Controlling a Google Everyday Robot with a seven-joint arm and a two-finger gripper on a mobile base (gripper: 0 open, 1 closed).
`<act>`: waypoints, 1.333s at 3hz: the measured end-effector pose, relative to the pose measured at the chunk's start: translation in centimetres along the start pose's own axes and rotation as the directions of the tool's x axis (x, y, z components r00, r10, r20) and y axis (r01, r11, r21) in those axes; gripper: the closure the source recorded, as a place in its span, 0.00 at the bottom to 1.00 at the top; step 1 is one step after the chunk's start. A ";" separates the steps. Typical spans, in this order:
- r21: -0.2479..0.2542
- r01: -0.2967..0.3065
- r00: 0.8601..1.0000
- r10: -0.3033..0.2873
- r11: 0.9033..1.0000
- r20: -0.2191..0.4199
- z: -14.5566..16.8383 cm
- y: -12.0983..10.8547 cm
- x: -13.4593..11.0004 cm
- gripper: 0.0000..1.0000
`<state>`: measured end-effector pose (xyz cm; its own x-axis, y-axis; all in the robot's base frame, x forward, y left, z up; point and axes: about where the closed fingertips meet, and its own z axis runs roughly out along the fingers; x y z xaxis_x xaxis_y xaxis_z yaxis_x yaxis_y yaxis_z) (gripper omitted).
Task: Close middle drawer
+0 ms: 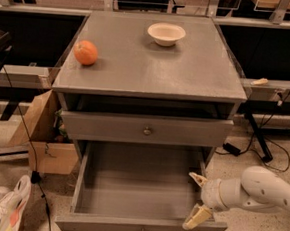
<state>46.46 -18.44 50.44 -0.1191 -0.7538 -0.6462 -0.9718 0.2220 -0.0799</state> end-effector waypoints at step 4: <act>-0.051 0.017 1.000 -0.016 0.999 0.002 5.6 -0.1 4.3 0.18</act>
Offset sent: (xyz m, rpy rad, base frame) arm 0.0074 0.0051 -0.0675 0.0094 0.0260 0.0500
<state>47.17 -18.22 43.44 -0.1027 -0.7562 -0.6462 -0.9827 0.1779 -0.0520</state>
